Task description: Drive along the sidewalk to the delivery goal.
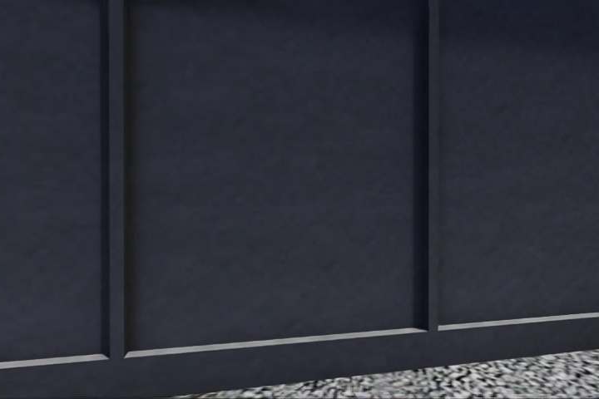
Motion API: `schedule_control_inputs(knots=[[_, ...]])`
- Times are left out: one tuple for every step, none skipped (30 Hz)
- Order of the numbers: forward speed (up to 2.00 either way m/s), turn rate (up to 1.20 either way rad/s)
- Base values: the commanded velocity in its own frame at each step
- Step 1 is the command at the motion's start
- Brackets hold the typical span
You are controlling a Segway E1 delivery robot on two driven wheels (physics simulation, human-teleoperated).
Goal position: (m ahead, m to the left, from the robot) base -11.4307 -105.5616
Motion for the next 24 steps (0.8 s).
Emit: schedule_control_inputs(knots=[[-0.75,-0.3],[-0.77,-0.38],[-0.75,-0.46],[-0.75,-0.46],[-0.74,-0.5],[-0.72,-0.52],[-0.72,-0.52],[-0.72,-0.52],[-0.72,-0.52],[-0.72,-0.52],[-0.72,-0.52],[-0.72,-0.52],[-0.72,-0.52],[-0.72,-0.52],[-0.71,-0.52],[-0.71,-0.52],[-0.71,-0.52],[-0.71,-0.52],[-0.71,-0.52],[-0.71,-0.52],[-0.71,-0.52],[-0.71,-0.52],[-0.71,-0.52],[-0.71,-0.52]])
